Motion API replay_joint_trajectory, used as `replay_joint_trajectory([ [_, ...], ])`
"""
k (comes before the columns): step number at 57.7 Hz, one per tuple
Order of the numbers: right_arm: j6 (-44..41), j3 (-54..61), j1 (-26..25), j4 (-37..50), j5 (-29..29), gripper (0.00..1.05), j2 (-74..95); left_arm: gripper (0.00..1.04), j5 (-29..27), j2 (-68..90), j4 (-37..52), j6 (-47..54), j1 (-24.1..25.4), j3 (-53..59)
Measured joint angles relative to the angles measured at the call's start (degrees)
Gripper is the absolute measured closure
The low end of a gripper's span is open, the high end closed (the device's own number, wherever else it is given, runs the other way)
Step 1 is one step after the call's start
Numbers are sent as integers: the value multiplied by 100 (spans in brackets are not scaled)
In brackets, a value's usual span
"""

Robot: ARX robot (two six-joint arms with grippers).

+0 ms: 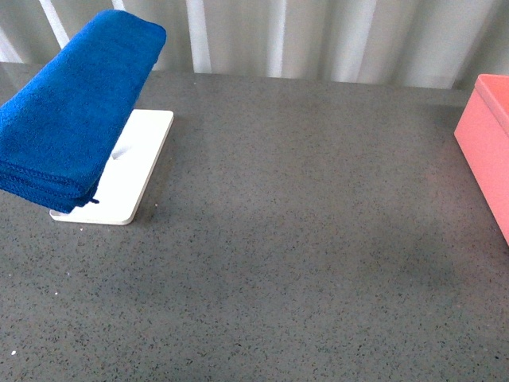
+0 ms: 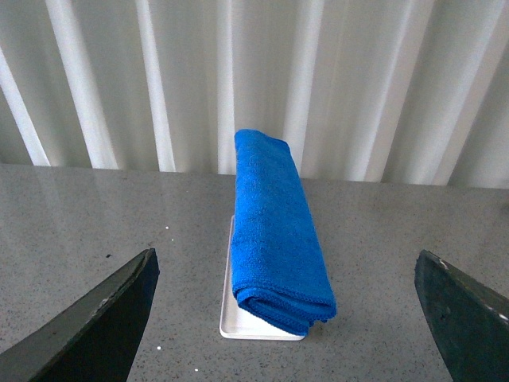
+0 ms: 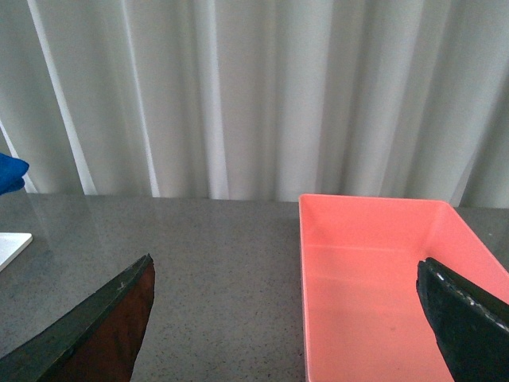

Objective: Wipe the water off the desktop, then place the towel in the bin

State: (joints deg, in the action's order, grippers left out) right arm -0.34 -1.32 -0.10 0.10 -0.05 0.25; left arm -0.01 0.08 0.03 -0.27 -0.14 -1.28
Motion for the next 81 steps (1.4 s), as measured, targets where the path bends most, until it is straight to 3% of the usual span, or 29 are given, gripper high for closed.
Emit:
replay_joint_trajectory([
  [81,0,0,0,0,0,7,0,7,-105,37,-55,-48,-31,-13],
])
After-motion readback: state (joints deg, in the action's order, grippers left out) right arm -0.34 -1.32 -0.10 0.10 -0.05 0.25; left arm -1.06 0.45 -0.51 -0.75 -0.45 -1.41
